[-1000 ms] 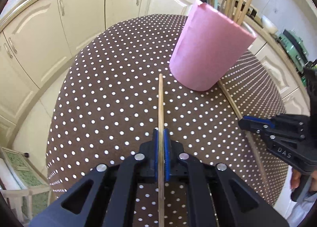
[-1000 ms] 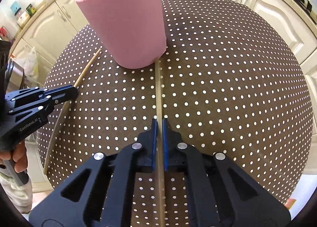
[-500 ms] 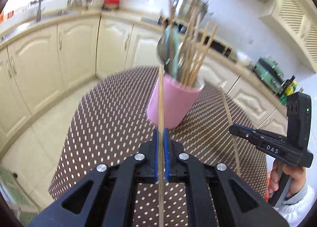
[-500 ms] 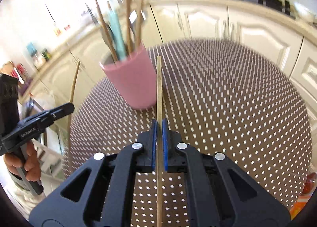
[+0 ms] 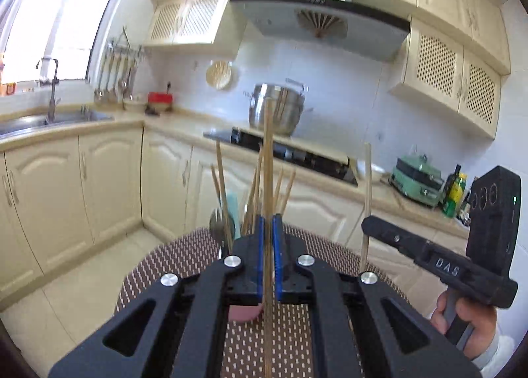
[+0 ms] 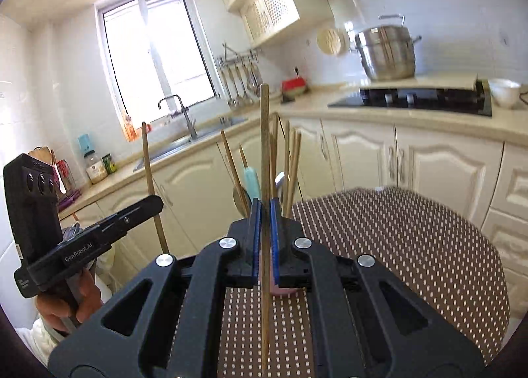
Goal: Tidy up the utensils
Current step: 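Lift both chopsticks upright and carry them over the pink cup, then lower both chopsticks into the pink cup and open both tools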
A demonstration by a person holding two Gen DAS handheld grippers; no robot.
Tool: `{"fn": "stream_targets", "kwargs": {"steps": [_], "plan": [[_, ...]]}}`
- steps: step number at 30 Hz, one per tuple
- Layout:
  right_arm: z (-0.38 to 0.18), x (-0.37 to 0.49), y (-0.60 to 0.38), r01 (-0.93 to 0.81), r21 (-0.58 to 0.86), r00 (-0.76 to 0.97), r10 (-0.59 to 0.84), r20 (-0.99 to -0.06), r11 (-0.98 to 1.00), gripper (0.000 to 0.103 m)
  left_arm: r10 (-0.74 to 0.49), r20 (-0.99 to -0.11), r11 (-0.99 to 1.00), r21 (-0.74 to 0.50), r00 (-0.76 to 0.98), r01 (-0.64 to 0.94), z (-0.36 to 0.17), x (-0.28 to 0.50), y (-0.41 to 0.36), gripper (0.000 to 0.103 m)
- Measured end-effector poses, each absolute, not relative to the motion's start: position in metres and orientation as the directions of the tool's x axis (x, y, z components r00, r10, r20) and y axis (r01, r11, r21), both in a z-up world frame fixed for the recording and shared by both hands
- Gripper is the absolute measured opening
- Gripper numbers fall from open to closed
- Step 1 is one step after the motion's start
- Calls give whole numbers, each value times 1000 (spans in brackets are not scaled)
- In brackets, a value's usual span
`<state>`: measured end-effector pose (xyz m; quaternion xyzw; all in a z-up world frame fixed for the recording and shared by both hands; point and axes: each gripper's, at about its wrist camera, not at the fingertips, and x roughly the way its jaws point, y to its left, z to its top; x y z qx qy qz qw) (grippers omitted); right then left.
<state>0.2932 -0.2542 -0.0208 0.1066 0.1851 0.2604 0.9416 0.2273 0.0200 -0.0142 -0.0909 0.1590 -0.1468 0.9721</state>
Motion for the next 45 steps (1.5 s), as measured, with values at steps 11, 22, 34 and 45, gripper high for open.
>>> {"fn": "stream_targets", "kwargs": {"steps": [11, 22, 34, 45], "plan": [[7, 325, -230, -454, 275, 860, 498, -114, 847, 6, -250, -94, 957, -174, 964, 231, 31, 261, -7, 5], [4, 349, -226, -452, 286, 880, 474, -9, 845, 6, -194, -52, 971, -154, 980, 184, 8, 302, -12, 5], [-13, 370, -211, -444, 268, 888, 461, 1, 855, 6, -197, -151, 972, -163, 969, 172, -51, 308, 3, 5], [-32, 366, -201, -440, 238, 883, 465, -61, 866, 6, -213, -203, 972, -140, 956, 187, -75, 299, -1, 5]]}}
